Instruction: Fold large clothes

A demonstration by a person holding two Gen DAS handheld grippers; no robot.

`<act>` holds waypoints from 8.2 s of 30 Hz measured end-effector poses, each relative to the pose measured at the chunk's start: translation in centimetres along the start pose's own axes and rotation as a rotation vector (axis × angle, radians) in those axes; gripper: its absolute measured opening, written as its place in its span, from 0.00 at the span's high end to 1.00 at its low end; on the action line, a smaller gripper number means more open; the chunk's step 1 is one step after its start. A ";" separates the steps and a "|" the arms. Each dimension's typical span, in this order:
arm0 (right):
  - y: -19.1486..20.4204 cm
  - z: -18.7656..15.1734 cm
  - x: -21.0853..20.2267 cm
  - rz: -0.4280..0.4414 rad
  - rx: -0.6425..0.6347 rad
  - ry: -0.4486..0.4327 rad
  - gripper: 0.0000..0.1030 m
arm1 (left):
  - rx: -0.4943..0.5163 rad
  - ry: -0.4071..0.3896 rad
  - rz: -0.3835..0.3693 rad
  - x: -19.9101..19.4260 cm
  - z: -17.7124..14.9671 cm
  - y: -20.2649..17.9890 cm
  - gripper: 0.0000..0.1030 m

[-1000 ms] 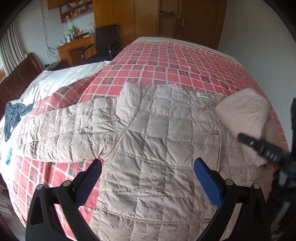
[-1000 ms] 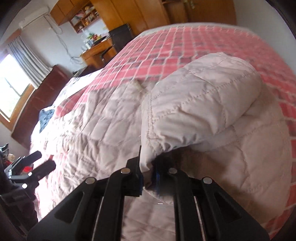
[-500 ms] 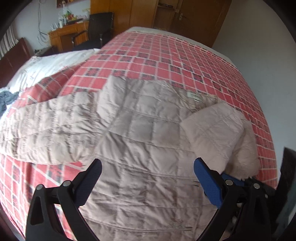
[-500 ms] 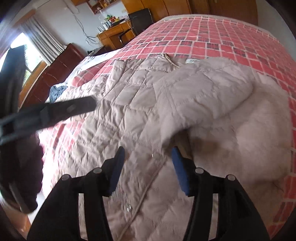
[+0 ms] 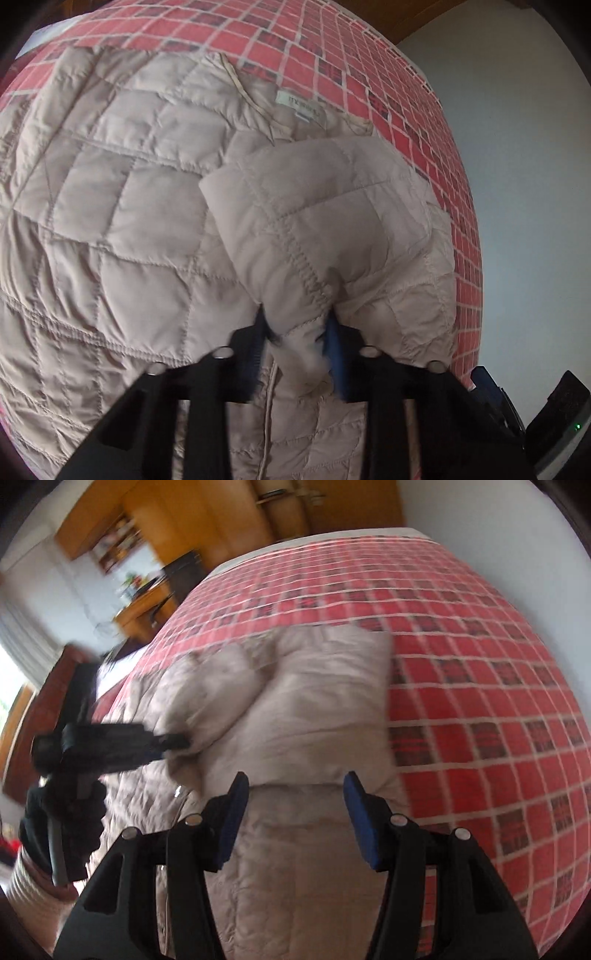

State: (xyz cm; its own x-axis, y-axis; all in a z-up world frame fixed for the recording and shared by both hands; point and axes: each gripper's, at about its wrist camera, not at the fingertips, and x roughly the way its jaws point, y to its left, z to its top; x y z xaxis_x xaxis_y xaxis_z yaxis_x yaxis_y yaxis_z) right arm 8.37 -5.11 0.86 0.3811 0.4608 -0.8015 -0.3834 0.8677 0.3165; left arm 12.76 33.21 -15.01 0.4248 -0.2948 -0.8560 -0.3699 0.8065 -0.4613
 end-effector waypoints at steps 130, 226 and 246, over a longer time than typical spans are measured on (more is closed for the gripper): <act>14.2 3.4 10.5 0.038 -0.237 0.252 0.38 | -0.361 -0.404 0.533 -21.3 -7.6 29.5 0.42; 9.9 11.1 8.3 0.218 -0.072 0.171 0.94 | 0.169 -0.433 0.205 -11.9 1.2 11.5 0.57; -2.2 5.9 12.8 -0.006 0.113 0.281 0.93 | 0.252 -0.259 0.289 -2.9 2.5 8.7 0.55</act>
State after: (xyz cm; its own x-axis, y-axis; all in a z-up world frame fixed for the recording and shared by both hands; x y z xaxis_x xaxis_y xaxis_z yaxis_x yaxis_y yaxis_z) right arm 19.04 0.00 -7.07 0.1298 0.3995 -0.9075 -0.2793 0.8929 0.3532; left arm 10.39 42.37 -15.91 0.5385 0.0723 -0.8395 -0.3044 0.9457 -0.1138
